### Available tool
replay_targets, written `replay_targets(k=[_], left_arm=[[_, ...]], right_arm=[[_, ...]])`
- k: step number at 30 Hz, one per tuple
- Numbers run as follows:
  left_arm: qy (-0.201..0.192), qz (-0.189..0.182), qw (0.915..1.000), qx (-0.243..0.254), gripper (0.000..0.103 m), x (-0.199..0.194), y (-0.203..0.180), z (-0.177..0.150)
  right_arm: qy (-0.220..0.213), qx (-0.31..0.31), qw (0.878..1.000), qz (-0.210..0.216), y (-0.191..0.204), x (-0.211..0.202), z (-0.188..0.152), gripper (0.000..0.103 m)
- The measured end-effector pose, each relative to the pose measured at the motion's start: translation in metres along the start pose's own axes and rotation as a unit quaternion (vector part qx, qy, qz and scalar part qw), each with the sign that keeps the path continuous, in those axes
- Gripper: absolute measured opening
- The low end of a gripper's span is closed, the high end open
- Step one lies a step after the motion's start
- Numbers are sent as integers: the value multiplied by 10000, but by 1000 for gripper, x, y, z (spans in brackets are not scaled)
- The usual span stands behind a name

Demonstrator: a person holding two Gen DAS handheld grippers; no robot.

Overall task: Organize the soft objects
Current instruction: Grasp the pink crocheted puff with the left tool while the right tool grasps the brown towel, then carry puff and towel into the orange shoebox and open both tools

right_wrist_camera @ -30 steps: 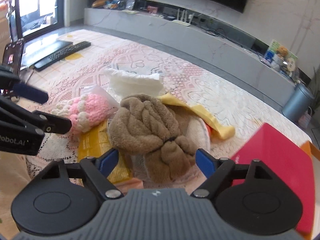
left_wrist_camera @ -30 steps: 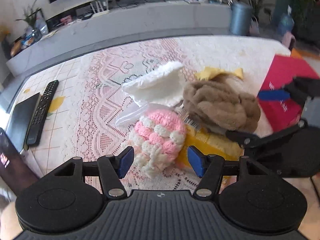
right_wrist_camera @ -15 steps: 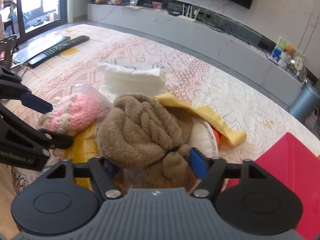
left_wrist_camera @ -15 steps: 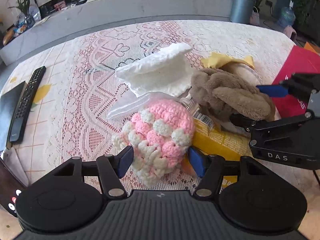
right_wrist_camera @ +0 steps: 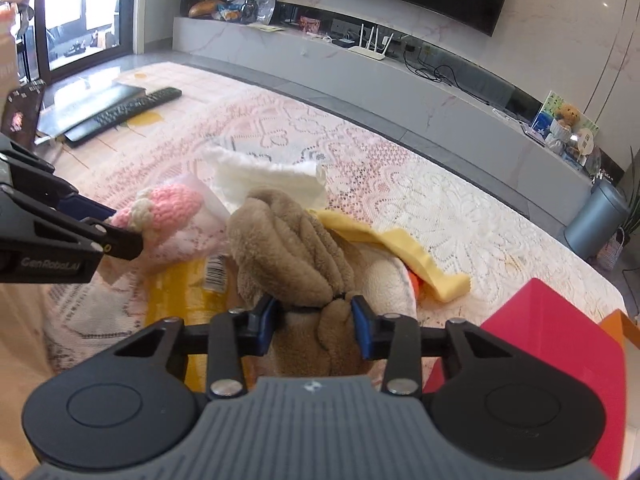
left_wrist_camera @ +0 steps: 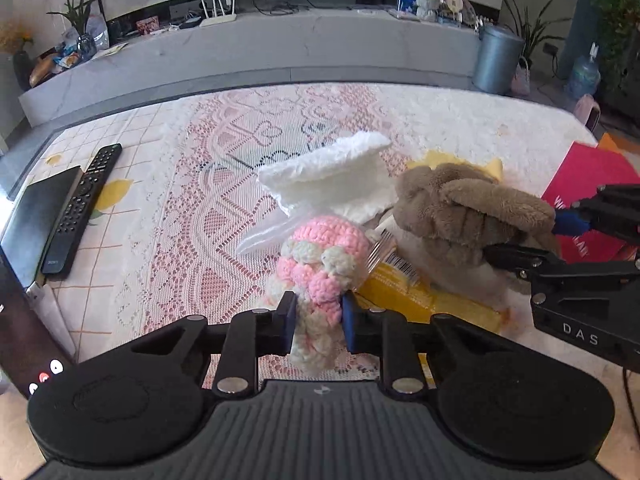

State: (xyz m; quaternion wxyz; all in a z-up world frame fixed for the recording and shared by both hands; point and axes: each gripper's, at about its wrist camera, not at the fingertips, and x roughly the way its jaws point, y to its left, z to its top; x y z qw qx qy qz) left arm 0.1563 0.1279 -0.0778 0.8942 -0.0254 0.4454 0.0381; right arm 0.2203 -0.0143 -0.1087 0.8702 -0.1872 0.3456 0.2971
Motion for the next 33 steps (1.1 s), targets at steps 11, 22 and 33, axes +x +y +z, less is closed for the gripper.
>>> replay_targets(k=[11,22,33], left_arm=[[-660,-384,9965,-353,24,-74,-9,-8],[-1127,-871,9898,26,24,-128,-65,-18],[-1420,-1811,9702,763,24,-143,-147,12]], right_arm=[[-313,757,9965,156,0,-79,-11,39],[-734,1483,9861,-146,-25,-170,-57,39],[-1091,2379,9627,-690,-100,-241,-98,39]])
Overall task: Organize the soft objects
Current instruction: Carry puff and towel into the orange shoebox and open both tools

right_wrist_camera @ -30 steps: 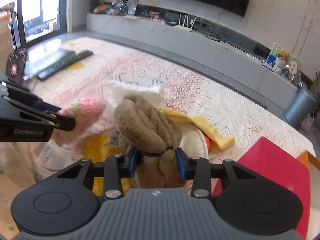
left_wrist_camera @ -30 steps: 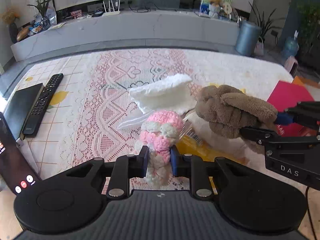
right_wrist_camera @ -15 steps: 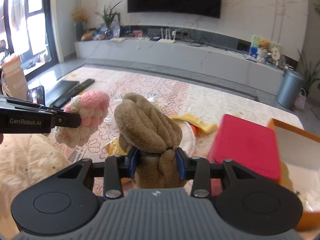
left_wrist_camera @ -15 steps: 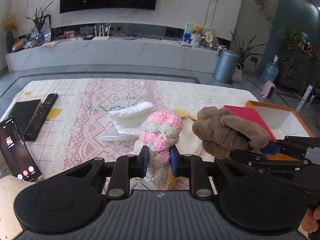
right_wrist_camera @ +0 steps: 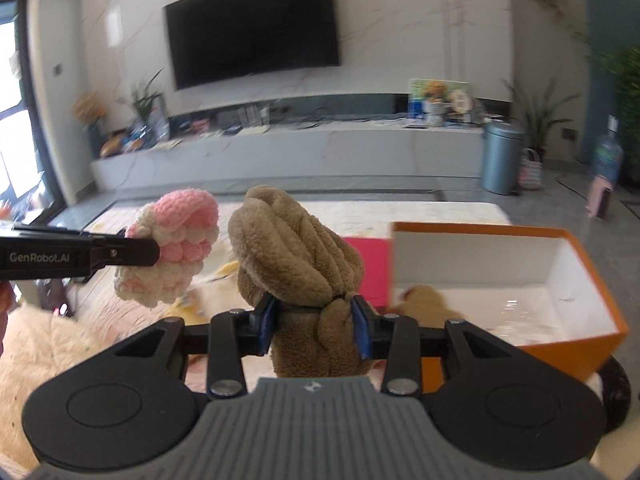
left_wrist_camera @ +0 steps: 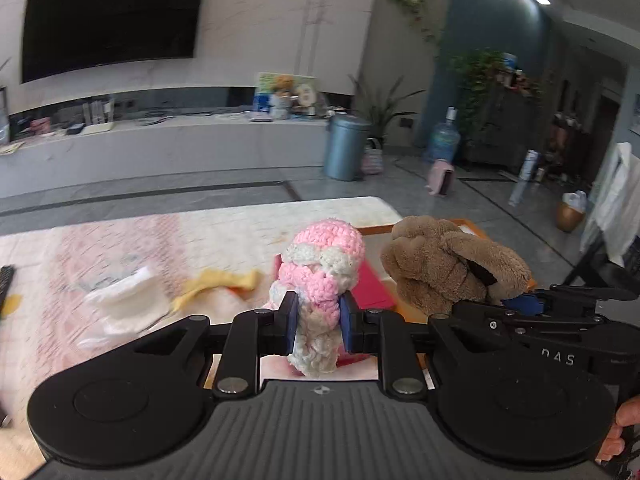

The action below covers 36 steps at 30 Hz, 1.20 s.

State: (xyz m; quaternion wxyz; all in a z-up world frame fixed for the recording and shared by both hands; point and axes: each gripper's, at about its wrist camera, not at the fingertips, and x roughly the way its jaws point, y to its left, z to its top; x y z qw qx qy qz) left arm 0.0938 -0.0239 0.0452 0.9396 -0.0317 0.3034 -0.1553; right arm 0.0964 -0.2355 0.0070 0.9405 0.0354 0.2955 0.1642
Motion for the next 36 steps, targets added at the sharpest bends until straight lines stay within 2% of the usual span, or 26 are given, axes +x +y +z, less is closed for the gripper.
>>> replay_targets(k=[3,9,15,20,25,30,32,36], left_arm=[[-4,-309,9994,169,24,21,-16,17],[100,-788,9960,397,24,75,-49,53],[565,-1123,9904,583,24,146,-76,78],[1195,-1066,9831,886,24,210,-97,76],[1925,-872,9724,991,24,262,-100,61],[2445,-817,9624,860,24,282,-94,40],[2519,-854,9605,818,24,289,-93,36],[2198,-674,9679,1020,24,283,-92,37]], right_arm=[[-16,298,9995,-97,-29,-3,11,39],[-31,455,9972,-588,-79,10,35,39],[360,617,9934,-895,-128,50,52,39],[843,574,9895,-1028,-161,94,56,39],[1374,419,9825,-1184,-178,135,50,39],[1635,410,9781,-1222,-188,158,41,39],[1643,415,9779,-1222,-188,160,39,39],[1590,370,9795,-1182,-187,161,43,39]])
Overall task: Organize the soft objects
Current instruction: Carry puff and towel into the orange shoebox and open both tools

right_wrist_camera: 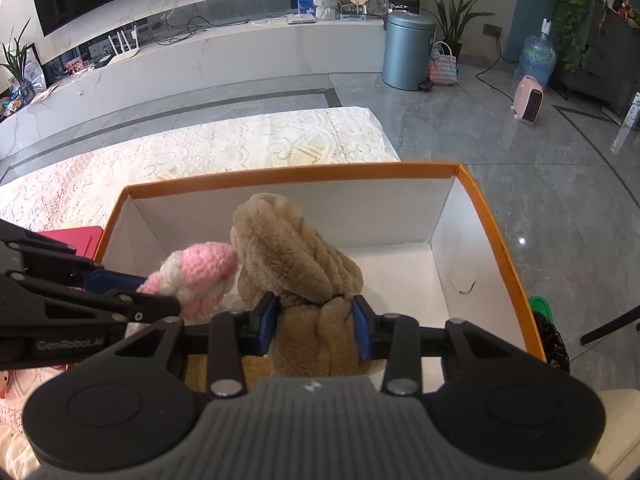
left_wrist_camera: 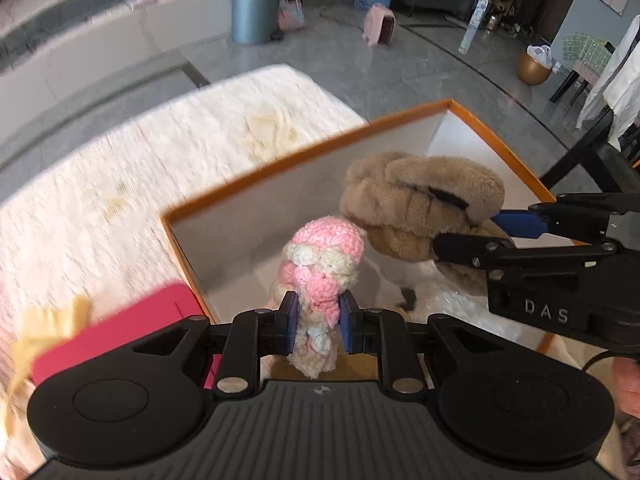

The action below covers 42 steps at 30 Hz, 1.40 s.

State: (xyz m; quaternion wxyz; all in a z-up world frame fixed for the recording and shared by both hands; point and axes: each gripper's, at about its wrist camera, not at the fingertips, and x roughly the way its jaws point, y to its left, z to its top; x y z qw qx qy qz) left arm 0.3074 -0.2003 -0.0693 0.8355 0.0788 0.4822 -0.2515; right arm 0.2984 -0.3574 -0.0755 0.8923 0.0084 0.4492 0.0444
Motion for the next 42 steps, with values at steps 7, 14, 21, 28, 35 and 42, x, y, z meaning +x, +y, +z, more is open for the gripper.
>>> replay_targets(k=[7,14,21,28,35,42], left_arm=[[129,522,9978,387,24,4,-6,6],[518,410,9971,385,26,19,-2,9],[479,417,9970,434,36,19,0,9],[258,293,9989,263,56,-3,4,9],[-85,299,9991,290,56,-45,-5,5],[-645,495,9959,398,56,-105,-13,-18]], right_arm=[[166,-95,9998,6,12,25,10,39],[816,67,9962,289,15,60,8,41],[1052,-162,9936,381,18,66,4,45],[911,-169,9948,433,14,46,2,60],[647,-136,9972,355,19,8,2,67],[265,-111,9993,251,36,-40,-4,70]])
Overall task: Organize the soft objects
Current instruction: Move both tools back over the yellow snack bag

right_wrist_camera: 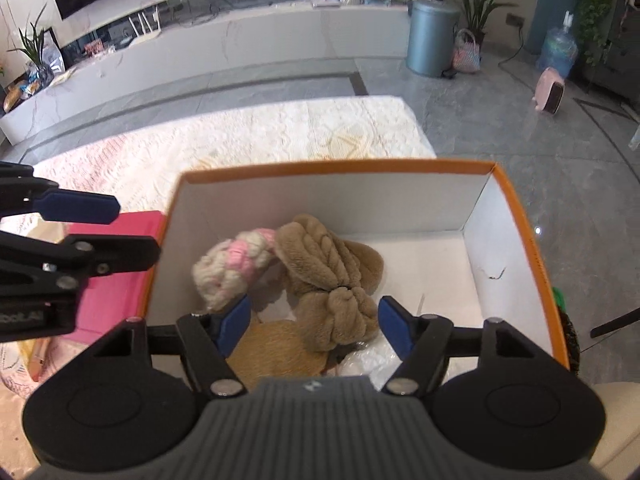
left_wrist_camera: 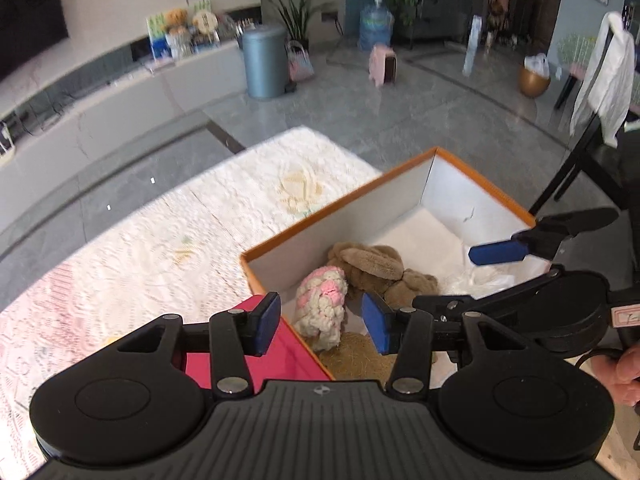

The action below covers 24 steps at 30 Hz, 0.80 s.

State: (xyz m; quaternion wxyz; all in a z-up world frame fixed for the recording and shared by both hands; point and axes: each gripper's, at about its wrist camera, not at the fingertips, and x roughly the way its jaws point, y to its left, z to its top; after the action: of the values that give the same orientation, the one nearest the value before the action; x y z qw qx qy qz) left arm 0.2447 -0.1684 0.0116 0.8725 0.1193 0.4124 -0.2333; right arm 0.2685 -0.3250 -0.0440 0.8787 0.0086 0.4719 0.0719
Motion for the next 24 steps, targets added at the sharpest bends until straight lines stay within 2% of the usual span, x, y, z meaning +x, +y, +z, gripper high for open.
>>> replay_targets(k=[5,12,17,24], left_arm=[[-526,106,9986,-2,56,-46,-1,-22],[-1163,252,9922,-381,56,-99,8,-61],[-1560,720,9816,-839,56,-129,28,-106],[-1598,1153,9636,-1804,56,-150,65,-173]], right_arm=[[-334,-143,9993,28,23,-36,-13,70],[-891,-213,9957,168,57,-84,-33,70],[-1242,-128,9913,413,89,-103,-56,70],[-1253,13,9867,1039,140,-90,-89,70]])
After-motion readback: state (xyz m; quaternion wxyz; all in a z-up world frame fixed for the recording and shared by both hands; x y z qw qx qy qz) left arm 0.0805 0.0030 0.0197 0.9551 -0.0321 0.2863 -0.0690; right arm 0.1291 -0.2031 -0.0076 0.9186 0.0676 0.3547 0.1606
